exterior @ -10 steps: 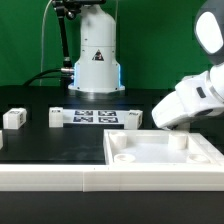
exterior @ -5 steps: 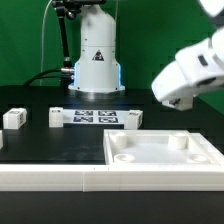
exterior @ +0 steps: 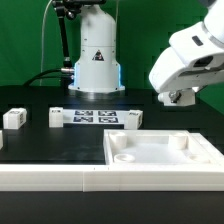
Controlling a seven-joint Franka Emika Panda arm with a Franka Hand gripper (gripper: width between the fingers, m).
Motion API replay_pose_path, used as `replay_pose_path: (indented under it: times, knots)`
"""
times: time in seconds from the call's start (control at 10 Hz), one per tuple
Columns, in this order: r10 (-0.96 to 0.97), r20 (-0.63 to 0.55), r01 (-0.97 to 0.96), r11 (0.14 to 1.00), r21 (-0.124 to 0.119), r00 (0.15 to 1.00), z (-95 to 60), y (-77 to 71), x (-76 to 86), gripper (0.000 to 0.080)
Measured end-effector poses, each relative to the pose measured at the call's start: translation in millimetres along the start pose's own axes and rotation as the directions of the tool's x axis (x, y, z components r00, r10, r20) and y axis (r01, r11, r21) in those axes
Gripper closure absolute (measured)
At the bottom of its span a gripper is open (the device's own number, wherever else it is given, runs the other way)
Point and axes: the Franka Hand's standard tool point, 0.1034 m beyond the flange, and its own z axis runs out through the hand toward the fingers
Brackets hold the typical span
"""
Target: Assemble one leg
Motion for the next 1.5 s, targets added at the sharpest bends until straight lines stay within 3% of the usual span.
replay_pose_path:
  times: [0.1, 0.2, 0.3, 0.5, 0.9, 1.0, 1.1, 1.3, 1.4, 1.5]
  knots:
    - [-0.011, -0.046, 0.01, 1.0, -0.012, 0.999, -10.0, 14.2, -4.7, 0.0508]
    - [-0.047, -0.143, 0.04, 0.998, -0.052, 0.989, -33.2, 28.5, 4.3, 0.0508]
    - [-0.063, -0.206, 0.049, 0.996, -0.071, 0.977, -46.5, 39.4, 6.2, 0.0508]
    - [-0.05, -0.285, 0.026, 0.996, -0.088, 0.957, -64.4, 49.7, 5.9, 0.0507]
    - [-0.065, -0.562, -0.012, 0.991, -0.133, 0.825, -61.2, 63.8, 13.9, 0.0507]
    - [-0.025, -0.605, -0.051, 0.993, -0.109, 0.796, -55.1, 69.1, 15.7, 0.0507]
    - [0.008, -0.634, -0.082, 0.993, -0.087, 0.773, -60.5, 78.6, 21.6, 0.0507]
    - [0.085, -0.606, -0.125, 0.992, -0.024, 0.791, -86.4, 81.1, 37.0, 0.0507]
    - [0.1, -0.615, -0.137, 0.991, -0.013, 0.782, -98.4, 84.8, 46.8, 0.0507]
    - [0.097, -0.618, -0.136, 0.991, -0.015, 0.78, -98.4, 85.5, 48.2, 0.0507]
